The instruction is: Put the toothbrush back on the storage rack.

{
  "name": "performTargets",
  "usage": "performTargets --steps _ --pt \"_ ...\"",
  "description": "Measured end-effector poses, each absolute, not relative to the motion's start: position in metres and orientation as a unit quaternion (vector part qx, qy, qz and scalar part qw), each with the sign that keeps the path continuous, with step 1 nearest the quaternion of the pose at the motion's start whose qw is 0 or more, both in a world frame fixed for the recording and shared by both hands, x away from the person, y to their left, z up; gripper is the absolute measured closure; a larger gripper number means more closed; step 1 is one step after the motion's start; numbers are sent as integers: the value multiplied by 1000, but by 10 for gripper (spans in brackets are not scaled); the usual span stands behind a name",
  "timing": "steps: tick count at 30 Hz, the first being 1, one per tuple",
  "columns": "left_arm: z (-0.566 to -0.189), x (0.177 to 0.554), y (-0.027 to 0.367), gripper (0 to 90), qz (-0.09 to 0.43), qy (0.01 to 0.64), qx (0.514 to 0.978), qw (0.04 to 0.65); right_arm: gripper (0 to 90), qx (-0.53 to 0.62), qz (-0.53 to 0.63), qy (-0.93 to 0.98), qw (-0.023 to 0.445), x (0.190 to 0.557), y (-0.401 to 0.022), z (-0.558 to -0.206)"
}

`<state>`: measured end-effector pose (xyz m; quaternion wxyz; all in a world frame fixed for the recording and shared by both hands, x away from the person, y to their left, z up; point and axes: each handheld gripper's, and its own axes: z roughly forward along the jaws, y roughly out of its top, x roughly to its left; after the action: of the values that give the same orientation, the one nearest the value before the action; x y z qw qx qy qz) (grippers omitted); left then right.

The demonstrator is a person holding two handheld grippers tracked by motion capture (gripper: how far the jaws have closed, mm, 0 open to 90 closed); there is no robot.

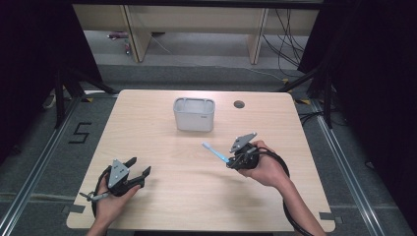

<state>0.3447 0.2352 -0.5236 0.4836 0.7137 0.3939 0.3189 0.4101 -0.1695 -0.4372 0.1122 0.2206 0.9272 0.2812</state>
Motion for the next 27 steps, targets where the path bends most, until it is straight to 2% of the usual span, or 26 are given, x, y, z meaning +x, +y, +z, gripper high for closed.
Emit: performTargets --steps 27 --pt "-524 345 235 352 319 394 714 483 787 292 374 865 162 406 -187 -436"
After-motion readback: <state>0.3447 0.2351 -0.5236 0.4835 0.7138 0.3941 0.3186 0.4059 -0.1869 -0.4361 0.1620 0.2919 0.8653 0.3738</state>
